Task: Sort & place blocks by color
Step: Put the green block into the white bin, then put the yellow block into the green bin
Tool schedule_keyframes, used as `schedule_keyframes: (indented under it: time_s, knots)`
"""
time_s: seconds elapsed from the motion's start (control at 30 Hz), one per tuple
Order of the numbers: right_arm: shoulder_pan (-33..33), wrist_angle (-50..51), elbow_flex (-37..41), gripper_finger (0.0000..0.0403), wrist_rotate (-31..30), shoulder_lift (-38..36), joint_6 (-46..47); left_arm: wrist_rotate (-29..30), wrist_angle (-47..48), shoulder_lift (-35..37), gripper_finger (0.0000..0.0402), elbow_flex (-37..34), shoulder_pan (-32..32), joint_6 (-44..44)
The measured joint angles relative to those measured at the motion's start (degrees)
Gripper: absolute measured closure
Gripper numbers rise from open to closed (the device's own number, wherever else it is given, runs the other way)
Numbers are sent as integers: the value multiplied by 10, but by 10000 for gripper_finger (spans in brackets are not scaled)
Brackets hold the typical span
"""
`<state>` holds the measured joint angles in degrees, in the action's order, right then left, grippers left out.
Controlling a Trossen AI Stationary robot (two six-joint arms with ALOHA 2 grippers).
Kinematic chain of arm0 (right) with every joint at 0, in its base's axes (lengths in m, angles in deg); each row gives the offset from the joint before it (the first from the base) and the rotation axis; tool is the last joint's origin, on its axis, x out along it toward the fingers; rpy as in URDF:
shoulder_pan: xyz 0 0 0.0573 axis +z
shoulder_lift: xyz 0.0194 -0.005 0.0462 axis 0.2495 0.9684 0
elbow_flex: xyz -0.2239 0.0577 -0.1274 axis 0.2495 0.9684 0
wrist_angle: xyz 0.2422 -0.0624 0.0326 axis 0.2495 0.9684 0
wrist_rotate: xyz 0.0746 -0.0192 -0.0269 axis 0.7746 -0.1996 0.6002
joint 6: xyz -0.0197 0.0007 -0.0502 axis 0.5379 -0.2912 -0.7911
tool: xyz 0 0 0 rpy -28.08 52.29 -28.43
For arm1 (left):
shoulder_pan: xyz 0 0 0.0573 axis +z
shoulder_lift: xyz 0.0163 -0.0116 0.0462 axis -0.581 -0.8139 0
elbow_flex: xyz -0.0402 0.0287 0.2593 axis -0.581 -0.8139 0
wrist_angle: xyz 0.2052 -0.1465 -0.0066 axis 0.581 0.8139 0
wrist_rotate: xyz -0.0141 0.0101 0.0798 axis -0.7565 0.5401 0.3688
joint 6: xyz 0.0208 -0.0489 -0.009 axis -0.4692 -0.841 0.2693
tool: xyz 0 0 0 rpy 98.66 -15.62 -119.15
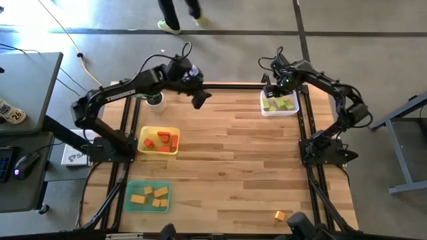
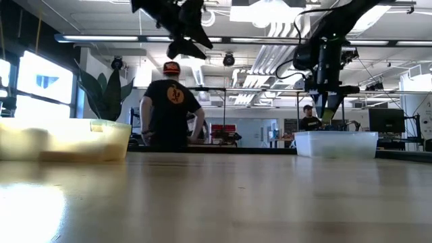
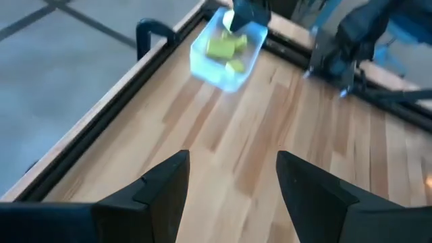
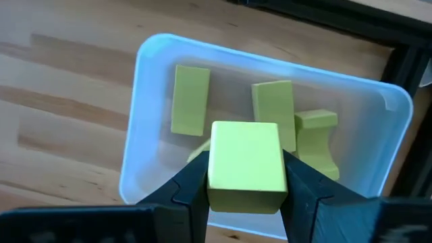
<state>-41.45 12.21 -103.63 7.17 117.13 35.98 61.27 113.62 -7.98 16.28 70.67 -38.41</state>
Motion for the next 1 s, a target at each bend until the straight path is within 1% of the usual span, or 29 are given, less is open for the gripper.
schedule_keyframes:
  time_s: [0.13,0.3,0.37,0.57,0.63,0.7,0.83,1.0]
  knots:
    - [0,-4,0,286,1,17,-28,23,55,27,190,0,-16,4]
    - [1,-15,0,279,2,35,-39,78,100,52,190,0,-38,2]
    - [1,-15,0,267,8,39,-41,101,122,59,190,0,-46,0]
    - [3,-14,0,211,10,39,-46,163,177,70,190,0,-73,-10]
    - [3,-9,0,203,22,39,-45,188,192,70,190,0,-81,-10]
    - [4,0,0,200,47,39,-37,209,206,71,190,0,-89,-11]
    - [11,31,0,199,93,32,-19,227,215,71,190,-3,-104,-18]
    - [50,64,0,199,93,6,3,230,190,96,190,-57,-114,-40]
